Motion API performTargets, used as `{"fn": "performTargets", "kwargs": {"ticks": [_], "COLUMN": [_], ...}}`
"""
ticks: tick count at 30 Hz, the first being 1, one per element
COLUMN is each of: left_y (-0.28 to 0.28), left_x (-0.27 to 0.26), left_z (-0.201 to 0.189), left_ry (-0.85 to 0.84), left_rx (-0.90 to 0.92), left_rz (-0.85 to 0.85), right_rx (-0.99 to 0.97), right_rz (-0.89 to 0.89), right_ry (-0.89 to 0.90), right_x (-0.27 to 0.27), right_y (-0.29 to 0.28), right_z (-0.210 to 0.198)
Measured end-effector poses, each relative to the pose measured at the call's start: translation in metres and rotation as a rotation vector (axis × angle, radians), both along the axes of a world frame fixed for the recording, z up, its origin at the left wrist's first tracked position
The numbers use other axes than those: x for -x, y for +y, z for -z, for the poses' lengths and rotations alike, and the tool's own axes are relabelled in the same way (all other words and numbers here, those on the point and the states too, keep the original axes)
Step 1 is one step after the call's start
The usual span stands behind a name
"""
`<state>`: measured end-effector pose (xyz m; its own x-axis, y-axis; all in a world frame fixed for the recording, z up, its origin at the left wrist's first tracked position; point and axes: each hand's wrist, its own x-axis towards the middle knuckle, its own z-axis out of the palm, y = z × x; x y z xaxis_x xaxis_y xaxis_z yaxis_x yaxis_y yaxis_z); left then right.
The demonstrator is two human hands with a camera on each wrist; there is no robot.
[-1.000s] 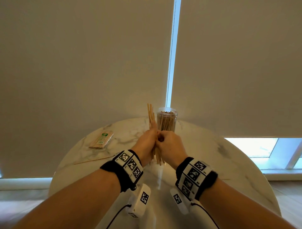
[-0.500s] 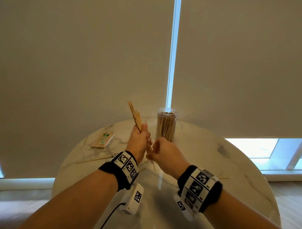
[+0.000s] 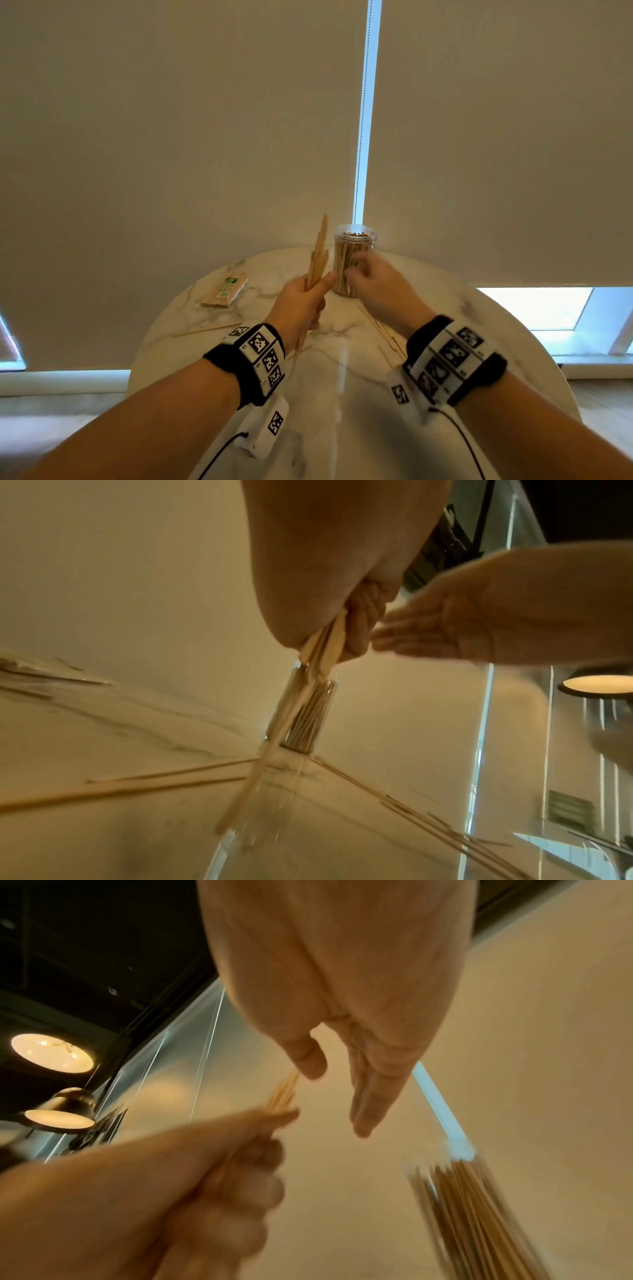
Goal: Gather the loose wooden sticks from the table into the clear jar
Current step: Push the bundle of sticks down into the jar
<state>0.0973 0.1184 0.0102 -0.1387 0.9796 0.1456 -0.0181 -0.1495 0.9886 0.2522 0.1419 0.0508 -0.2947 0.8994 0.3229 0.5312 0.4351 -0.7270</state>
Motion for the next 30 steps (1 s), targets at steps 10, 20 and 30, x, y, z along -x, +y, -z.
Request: {"fn": "performTargets", "kwargs": {"ticks": [10, 20, 30], "left_y": [-0.023, -0.028, -0.010], "left_x": [-0.042, -0.038, -0.016], "left_z": [-0.010, -0.011, -0.026], "left_ry": [0.113, 0.043, -0.363], "left_rx": [0.018, -0.001, -0.126], "left_rz": [0.137, 0.192, -0.112], "right_rx": [0.105, 0.131, 0.519], "right_rz": [-0.232, -0.165, -0.227], "right_ry": [-0.527, 0.013, -0.138], "right_x": [0.017, 0.001, -0.010], "right_y": [-0.015, -0.011, -0.034], "right_z": [-0.056, -0.020, 0.049]}}
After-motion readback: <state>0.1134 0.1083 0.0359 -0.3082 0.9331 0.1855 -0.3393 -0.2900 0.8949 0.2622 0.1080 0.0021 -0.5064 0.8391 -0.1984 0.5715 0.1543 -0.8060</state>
